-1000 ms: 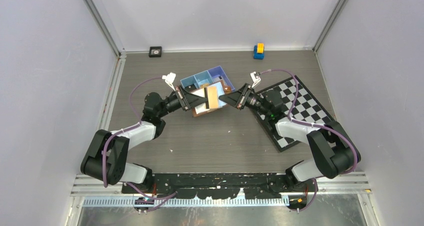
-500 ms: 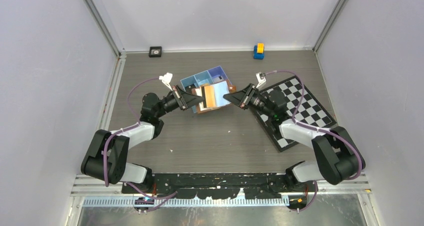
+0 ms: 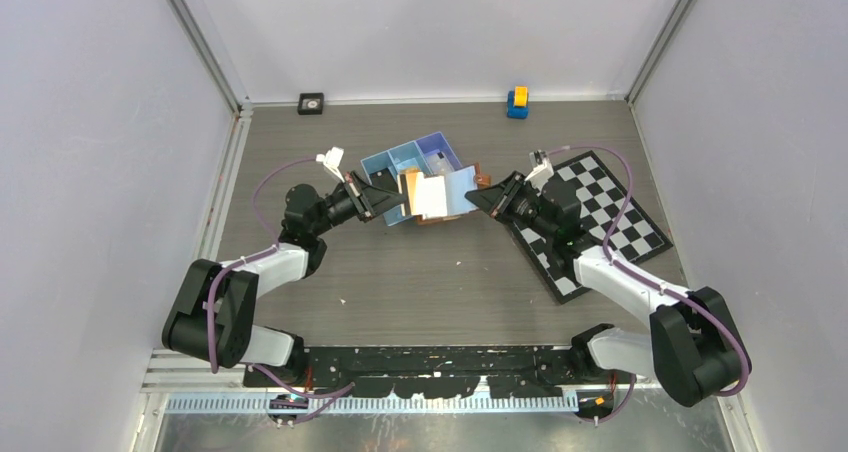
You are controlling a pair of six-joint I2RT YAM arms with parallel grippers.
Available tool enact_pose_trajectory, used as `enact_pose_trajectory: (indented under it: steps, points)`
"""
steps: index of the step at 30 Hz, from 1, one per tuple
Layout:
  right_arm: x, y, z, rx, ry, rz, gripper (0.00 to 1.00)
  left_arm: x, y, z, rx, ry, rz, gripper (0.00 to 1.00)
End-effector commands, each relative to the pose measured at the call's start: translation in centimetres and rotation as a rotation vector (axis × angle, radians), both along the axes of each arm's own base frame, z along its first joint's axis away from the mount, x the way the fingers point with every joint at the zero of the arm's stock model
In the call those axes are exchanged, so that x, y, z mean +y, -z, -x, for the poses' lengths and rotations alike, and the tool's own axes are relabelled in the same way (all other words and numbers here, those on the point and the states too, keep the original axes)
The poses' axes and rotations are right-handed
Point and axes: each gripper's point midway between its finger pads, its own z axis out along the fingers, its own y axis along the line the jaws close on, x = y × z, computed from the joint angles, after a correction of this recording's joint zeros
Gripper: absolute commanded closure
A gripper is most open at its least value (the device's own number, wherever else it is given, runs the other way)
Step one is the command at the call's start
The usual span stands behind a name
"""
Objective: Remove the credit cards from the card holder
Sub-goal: Place the credit card in the storage box.
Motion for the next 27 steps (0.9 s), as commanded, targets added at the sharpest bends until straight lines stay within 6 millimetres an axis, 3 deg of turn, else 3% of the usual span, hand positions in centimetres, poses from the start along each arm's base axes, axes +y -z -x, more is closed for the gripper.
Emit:
enact_pose_trajectory:
  steps: [1,7,12,16,21,27]
  points:
    - [-0.8,-1.7,-0.9,-0.058,0.052,0.013,0.99,0.4,0.1,-0.3,-0.029,-0.025,-0.021,1.0]
    - [-1.9,-1.8,-1.2,-0.056,0.108,0.03,0.99,0.5,1.0,-1.1,-0.012,-0.053,-0.039,1.0]
    - [-4.9,-1.8,-1.3,-0.064,0.256,0.104,1.0,1.6,3.9,-3.7,0.105,-0.193,-0.111,1.0]
    - [-6.5,-2.9,-0.7,-0.118,0.322,0.109,0.99,2.4,4.6,-5.4,0.18,-0.286,-0.13,1.0]
    - [-7.3,-3.8,-0.2,-0.147,0.351,0.108,0.99,3.1,5.9,-7.7,0.225,-0.394,-0.18,1.0]
    - [-7.3,-3.9,-0.3,-0.145,0.354,0.098,1.0,2.1,7.8,-10.7,0.289,-0.399,-0.181,1.0]
